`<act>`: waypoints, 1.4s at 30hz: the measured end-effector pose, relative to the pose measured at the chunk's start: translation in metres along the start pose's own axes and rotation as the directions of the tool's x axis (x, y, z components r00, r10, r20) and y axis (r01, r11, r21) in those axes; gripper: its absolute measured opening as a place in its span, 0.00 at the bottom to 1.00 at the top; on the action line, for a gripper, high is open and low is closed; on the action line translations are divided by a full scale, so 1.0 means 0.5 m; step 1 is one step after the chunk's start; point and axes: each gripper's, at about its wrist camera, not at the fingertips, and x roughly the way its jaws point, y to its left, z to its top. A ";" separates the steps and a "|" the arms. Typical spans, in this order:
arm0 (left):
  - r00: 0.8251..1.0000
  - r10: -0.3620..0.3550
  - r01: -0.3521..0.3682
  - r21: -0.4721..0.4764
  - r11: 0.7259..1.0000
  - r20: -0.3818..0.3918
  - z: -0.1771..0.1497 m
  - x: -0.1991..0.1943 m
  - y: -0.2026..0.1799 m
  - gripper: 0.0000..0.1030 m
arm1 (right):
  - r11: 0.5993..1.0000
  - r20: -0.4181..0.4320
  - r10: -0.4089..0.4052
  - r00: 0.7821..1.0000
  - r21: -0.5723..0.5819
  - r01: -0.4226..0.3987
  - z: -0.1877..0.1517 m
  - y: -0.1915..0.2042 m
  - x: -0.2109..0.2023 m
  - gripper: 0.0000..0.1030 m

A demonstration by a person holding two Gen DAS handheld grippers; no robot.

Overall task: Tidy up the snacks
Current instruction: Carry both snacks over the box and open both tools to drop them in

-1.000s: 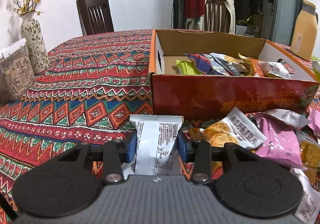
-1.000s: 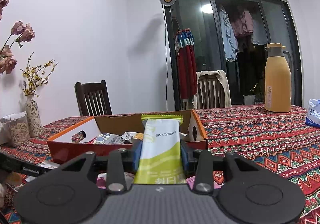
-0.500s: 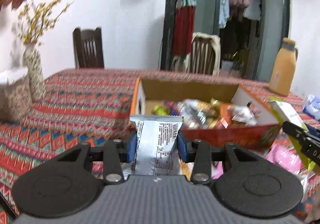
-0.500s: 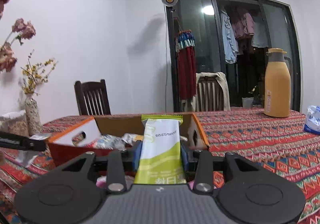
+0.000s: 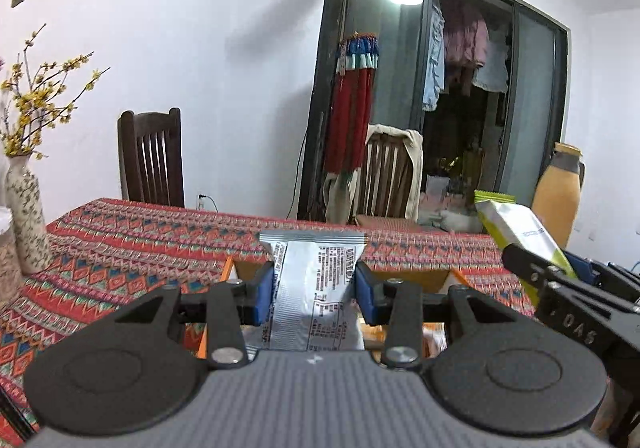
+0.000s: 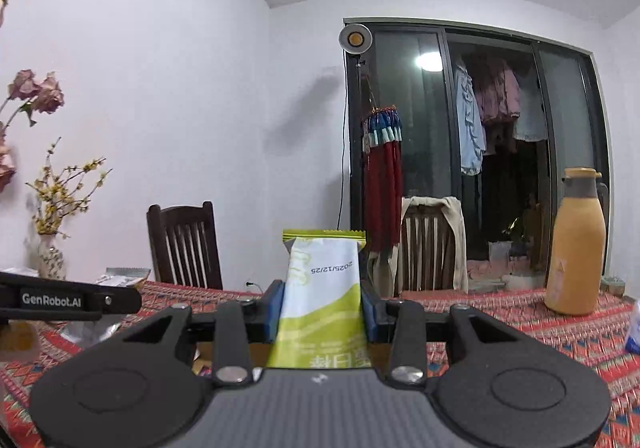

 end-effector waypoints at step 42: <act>0.997 0.074 -0.078 -0.120 0.990 -0.036 -0.065 0.094 0.049 1.00 | 0.991 -0.156 -0.022 0.988 0.127 0.042 -0.080 -0.048 0.089 1.00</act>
